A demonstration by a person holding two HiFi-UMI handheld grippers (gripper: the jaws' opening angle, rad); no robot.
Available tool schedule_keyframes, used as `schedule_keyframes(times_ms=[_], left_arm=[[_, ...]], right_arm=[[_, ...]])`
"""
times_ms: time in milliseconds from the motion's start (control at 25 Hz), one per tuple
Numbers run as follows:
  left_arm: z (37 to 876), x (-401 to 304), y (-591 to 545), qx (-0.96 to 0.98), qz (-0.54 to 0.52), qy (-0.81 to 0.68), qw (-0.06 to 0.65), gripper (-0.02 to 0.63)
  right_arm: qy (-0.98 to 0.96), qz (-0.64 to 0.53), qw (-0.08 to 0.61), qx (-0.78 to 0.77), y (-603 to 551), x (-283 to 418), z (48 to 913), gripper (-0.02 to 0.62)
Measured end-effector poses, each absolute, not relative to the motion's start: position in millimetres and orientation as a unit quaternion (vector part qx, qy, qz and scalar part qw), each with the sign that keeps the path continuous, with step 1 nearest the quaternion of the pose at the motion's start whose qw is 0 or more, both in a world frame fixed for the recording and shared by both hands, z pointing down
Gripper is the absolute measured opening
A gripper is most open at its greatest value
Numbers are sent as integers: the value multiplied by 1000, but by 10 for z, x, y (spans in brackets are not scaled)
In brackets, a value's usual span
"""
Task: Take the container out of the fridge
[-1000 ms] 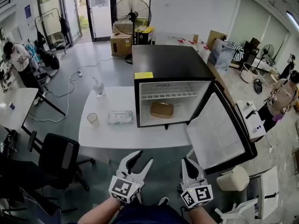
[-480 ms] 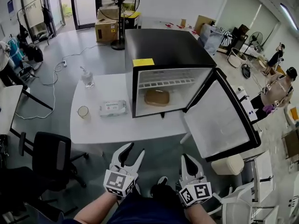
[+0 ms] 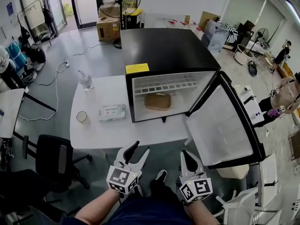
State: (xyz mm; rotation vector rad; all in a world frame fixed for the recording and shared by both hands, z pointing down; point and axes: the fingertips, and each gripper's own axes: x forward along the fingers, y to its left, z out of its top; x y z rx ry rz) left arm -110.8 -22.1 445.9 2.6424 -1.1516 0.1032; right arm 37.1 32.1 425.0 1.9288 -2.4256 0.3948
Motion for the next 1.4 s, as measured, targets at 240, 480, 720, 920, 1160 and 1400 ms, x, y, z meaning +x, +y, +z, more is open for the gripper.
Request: schedule_keyframes(times_ms=[240,480,720,920,1160,1400], left_arm=[[4616,-821,-587,888,60,-422,171,184],[4662,-592,-781,877,68,-443,172,184],[4796,-417,-1027,869,67,-455,184,184],[5097,-187,-1280,867,72,-429,244,184],[5618,-55,-1720,818,45,-416,395,184],[6157,-42,-2175,717,-58,-431,545,184]], right_arm=[[-800,134,9,585,-116,557,4286,8],[-822,131,9,553,-388,715,4297,8],[-830,136,17,541,-540,819,4354,6],[-822,145,30,550,-586,822,4432,8],[-802,149,37,577,-599,783,4455,8],[-774,160,54,610,-468,825,4574,8]])
